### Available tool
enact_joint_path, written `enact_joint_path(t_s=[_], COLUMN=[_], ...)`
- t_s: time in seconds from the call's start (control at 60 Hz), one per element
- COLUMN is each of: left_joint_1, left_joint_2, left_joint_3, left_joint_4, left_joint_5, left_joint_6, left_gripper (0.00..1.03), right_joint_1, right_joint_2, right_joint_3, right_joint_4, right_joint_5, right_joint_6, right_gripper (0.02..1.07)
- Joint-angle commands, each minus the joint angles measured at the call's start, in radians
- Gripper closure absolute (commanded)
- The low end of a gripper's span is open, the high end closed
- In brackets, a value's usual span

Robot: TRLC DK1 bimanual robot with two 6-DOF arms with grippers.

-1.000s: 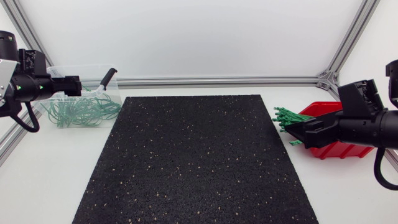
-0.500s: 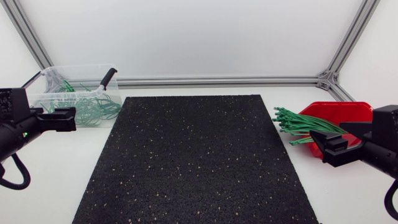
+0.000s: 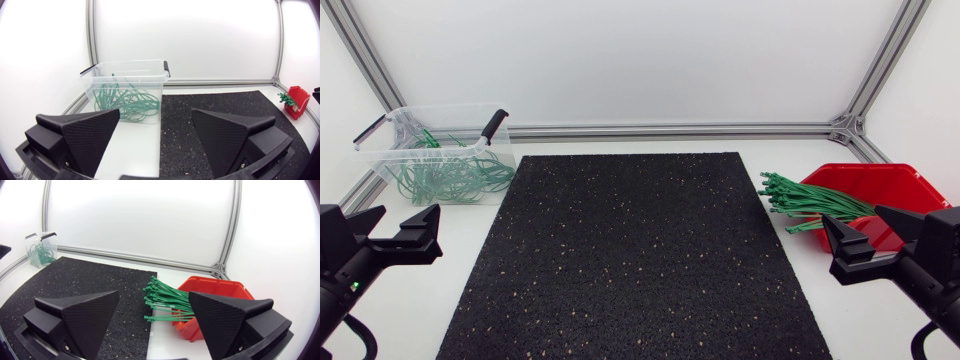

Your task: Take a green cable tie from the red box, thread the tail through the head to close it, then place it in the transparent bin on the left.

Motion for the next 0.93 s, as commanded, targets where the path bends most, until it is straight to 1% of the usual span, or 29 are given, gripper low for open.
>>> enact_joint_path(t_s=[0.0, 0.433, 0.717, 0.917], left_joint_1=[-0.011, -0.037, -0.054, -0.054], left_joint_2=[-0.046, -0.263, -0.402, -0.402], left_joint_3=[-0.045, -0.178, -0.263, -0.263], left_joint_4=[0.007, 0.004, 0.002, 0.002], left_joint_5=[-0.002, 0.010, 0.017, 0.017], left_joint_6=[-0.018, -0.022, -0.025, -0.025], left_gripper=[0.04, 0.04, 0.04, 0.04], right_joint_1=[0.018, 0.092, 0.092, 0.092], right_joint_2=[-0.043, -0.258, -0.258, -0.258], right_joint_3=[-0.053, -0.244, -0.244, -0.244], right_joint_4=[0.035, 0.197, 0.197, 0.197], right_joint_5=[0.024, 0.142, 0.142, 0.142], right_joint_6=[0.041, 0.149, 0.149, 0.149], right_gripper=[0.06, 0.06, 0.06, 0.06])
